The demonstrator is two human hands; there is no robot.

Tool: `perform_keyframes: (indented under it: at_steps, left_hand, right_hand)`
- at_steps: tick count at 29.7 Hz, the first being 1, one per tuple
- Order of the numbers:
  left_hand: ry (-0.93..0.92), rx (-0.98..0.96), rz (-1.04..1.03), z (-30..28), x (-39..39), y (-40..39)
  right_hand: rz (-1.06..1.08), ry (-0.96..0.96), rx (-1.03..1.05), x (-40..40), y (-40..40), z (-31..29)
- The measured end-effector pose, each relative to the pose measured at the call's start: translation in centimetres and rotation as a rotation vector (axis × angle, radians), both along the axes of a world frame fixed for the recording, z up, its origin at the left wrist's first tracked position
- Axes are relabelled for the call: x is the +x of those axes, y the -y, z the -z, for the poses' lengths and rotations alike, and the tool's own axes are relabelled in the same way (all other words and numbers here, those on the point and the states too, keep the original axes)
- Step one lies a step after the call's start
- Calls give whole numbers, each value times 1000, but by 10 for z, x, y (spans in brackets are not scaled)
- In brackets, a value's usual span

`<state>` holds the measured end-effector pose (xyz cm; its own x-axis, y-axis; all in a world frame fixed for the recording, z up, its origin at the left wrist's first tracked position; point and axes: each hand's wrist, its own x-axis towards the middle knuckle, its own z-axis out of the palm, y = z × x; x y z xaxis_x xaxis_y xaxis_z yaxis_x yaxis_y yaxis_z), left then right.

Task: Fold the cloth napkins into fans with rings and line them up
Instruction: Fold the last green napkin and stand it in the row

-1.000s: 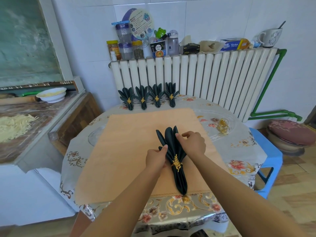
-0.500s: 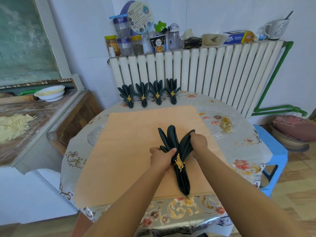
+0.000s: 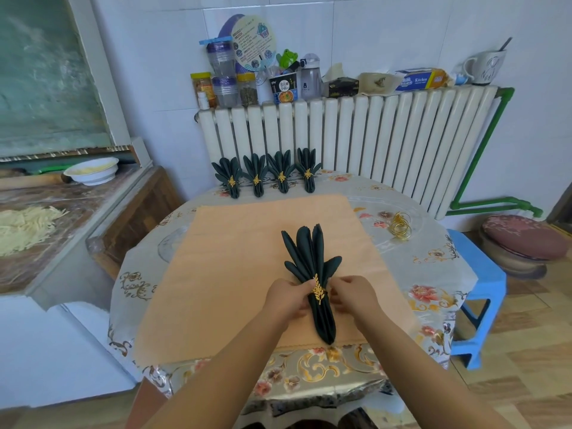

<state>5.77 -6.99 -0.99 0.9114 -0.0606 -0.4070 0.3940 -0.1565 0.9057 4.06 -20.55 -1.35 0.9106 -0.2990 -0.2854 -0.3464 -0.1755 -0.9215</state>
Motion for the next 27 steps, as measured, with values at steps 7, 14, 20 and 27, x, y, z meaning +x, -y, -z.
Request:
perform_keyframes:
  at_steps: [7, 14, 20, 27]
  left_hand:
    - [30, -12, -112, 0, -8, 8]
    - [40, -81, -188, 0, 5, 10]
    - [76, -133, -198, -11, 32, 18]
    - [101, -143, -188, -32, 101, 55]
  right_hand:
    - [-65, 7, -41, -6, -10, 5]
    - [-10, 56, 58, -3, -14, 3]
    - [-9, 149, 70, 15, -8, -15]
    - [40, 190, 34, 80, 20, -39]
